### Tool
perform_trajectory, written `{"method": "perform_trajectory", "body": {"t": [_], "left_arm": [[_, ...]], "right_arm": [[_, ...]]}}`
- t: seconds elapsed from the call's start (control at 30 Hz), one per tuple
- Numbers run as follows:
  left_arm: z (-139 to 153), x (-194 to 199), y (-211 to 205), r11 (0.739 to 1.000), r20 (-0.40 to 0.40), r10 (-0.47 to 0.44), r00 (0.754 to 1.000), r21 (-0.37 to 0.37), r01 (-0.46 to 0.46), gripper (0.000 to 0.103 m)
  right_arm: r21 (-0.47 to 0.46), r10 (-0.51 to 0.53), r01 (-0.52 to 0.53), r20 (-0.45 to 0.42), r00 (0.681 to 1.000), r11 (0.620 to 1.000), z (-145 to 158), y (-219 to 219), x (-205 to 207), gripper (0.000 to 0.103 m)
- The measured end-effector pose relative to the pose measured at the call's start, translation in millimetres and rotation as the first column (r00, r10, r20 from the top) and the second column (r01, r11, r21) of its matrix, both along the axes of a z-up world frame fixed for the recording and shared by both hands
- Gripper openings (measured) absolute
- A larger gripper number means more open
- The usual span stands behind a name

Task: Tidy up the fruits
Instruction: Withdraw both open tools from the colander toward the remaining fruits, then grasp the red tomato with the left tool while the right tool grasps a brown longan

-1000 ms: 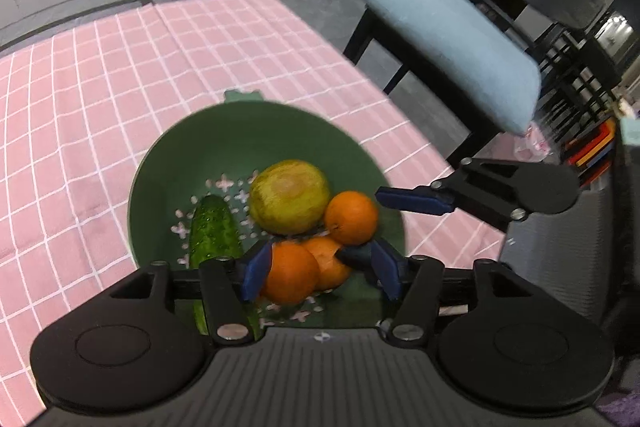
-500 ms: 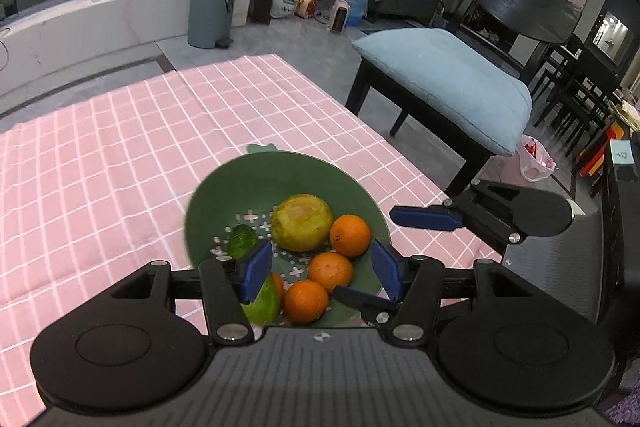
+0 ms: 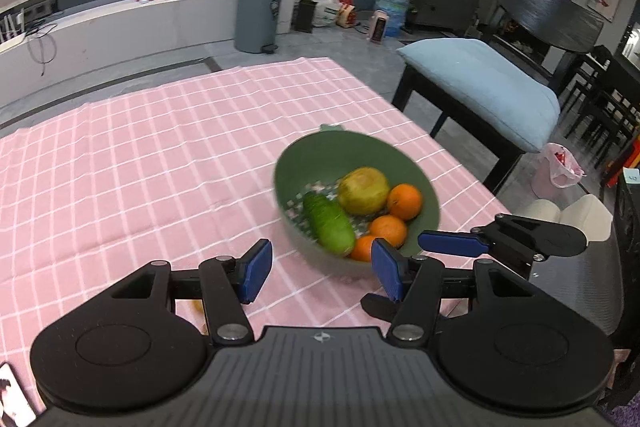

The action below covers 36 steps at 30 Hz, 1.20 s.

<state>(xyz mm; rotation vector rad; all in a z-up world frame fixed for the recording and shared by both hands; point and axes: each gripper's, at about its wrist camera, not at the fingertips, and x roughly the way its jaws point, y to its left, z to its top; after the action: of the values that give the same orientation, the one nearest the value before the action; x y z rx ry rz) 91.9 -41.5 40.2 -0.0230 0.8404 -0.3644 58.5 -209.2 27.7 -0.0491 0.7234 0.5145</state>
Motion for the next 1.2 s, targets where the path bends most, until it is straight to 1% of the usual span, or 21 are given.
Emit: {"method": "perform_trajectory", "body": {"t": [0.13, 0.17, 0.23, 0.37, 0.47, 0.67, 0.73, 0.83, 0.9, 0.93, 1.0, 1.07, 1.2], "left_arm": [[-6.8, -9.9, 19.5, 1.0, -0.007, 0.017, 1.0, -0.013, -0.018, 0.067], [-9.1, -11.7, 25.0, 1.0, -0.01, 0.023, 1.0, -0.021, -0.023, 0.067], [-12.0, -14.1, 34.7, 0.999, -0.012, 0.031, 0.999, -0.039, -0.032, 0.067], [-18.7, -18.3, 56.8, 0.994, -0.028, 0.07, 0.997, -0.088, -0.072, 0.067], [-24.3, -18.5, 72.4, 0.989, -0.042, 0.102, 0.994, -0.104, -0.106, 0.067], [-42.3, -14.6, 96.5, 0.982, -0.082, 0.164, 0.983, -0.085, -0.171, 0.067], [-49.9, -13.6, 104.6, 0.978, -0.099, 0.184, 0.978, -0.081, -0.192, 0.067], [-66.5, -11.6, 115.0, 0.971, -0.142, 0.198, 0.97, -0.103, -0.214, 0.067], [-79.1, -9.5, 119.2, 0.966, -0.191, 0.21, 0.959, -0.112, -0.234, 0.066], [-84.1, -8.2, 119.8, 0.966, -0.213, 0.208, 0.955, -0.11, -0.235, 0.066], [-91.1, -8.4, 119.4, 0.969, -0.24, 0.191, 0.952, -0.108, -0.222, 0.066], [-96.8, -8.4, 117.2, 0.975, -0.259, 0.17, 0.951, -0.1, -0.201, 0.066], [-106.8, -4.8, 109.6, 0.987, -0.286, 0.125, 0.95, -0.063, -0.148, 0.065]], "right_arm": [[0.034, -0.005, 0.004, 0.013, 1.0, 0.999, -1.8, 13.0, -14.1, 0.07], [0.04, 0.002, -0.002, 0.013, 1.0, 0.999, -2.0, 16.4, -16.6, 0.068], [0.036, 0.014, -0.015, 0.012, 1.0, 0.999, -2.3, 22.3, -19.3, 0.064], [0.023, 0.046, -0.046, 0.012, 0.999, 0.999, -5.7, 33.5, -22.0, 0.064], [0.0, 0.062, -0.062, 0.02, 0.998, 0.998, -8.4, 44.1, -22.5, 0.064], [-0.049, 0.097, -0.096, 0.028, 0.995, 0.994, -18.2, 65.2, -14.3, 0.063], [-0.075, 0.104, -0.102, 0.031, 0.994, 0.992, -22.8, 72.5, -11.3, 0.06], [-0.124, 0.116, -0.112, 0.034, 0.993, 0.986, -31.8, 83.6, -5.3, 0.058], [-0.155, 0.12, -0.115, 0.026, 0.992, 0.981, -39.1, 89.1, -1.0, 0.052], [-0.159, 0.124, -0.119, 0.017, 0.992, 0.98, -42.8, 91.5, 0.7, 0.048], [-0.162, 0.134, -0.132, 0.0, 0.991, 0.978, -49.7, 94.8, 4.6, 0.047], [-0.163, 0.154, -0.153, -0.007, 0.988, 0.975, -54.0, 97.0, 7.0, 0.041], [-0.17, 0.204, -0.203, -0.013, 0.979, 0.964, -61.1, 101.9, 10.9, 0.037]]}}
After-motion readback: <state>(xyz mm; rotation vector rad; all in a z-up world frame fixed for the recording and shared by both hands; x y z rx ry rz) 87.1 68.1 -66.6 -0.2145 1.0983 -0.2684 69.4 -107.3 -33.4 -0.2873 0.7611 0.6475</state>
